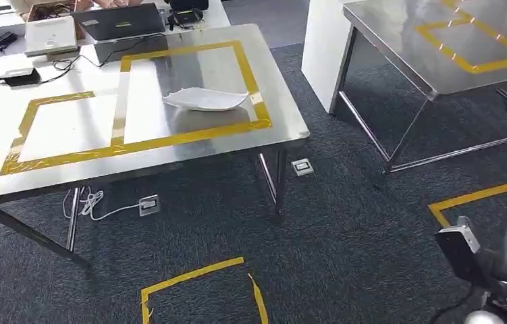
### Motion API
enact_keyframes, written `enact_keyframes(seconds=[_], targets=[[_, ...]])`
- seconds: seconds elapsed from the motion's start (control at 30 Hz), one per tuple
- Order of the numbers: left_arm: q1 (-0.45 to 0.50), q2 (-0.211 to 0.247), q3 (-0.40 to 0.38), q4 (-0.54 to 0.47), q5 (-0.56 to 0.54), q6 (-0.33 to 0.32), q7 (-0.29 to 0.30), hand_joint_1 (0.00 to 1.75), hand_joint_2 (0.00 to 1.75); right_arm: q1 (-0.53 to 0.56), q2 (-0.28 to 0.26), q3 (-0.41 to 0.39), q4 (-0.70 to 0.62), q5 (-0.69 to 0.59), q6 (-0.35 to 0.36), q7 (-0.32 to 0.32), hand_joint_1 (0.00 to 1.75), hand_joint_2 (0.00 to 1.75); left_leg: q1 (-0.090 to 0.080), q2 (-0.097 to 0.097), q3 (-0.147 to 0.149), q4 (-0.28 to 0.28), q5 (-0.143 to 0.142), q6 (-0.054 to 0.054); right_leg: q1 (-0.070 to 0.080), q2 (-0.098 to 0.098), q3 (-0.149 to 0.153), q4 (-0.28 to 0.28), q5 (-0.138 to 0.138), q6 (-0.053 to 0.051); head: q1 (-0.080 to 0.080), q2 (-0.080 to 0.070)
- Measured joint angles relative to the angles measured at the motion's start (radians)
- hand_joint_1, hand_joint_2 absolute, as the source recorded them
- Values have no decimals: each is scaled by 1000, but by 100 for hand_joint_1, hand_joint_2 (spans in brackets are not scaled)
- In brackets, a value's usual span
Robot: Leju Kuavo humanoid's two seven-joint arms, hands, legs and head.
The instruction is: Take the parts from the cabinet and place them on the table.
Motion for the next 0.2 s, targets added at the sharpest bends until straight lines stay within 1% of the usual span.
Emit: enact_keyframes(seconds=[0.03, 0.07, 0.1, 0.13, 0.2], targets=[[-1, 1, 0, 0, 0, 0, 0, 0, 0, -3, 0, -5, 4, -13, 8, -2, 0, 0, 0, 0, 54, -85, 34, 3, -1, 0, -6, 3, 3, 3, 0, 0], [-2, 2, 0, -1, 0, 0, 0, 0, 0, -6, 0, -12, 8, -24, 15, -6, 0, 0, 0, 0, 123, -194, 65, 6, -1, 0, -12, 8, 6, 7, -1, 0], [-5, 2, 0, -1, 0, 0, 0, 0, 0, -8, 0, -17, 9, -29, 16, -9, 0, 0, -4, -1, 143, -242, 45, 17, 2, 0, -16, 12, 10, 13, -2, 0], [-5, 1, 0, -1, 0, 0, -1, 0, 0, -10, 0, -19, 10, -30, 17, -11, 0, 0, -7, -3, 140, -247, 60, 28, 4, 0, -18, 15, 12, 18, 1, 0], [-3, 1, 0, 0, 0, 0, 0, 0, 0, -16, 2, -19, 11, -31, 18, -12, 0, 0, -10, -2, 133, -241, 64, 41, 3, 0, -18, 9, 21, 32, 0, 0]])
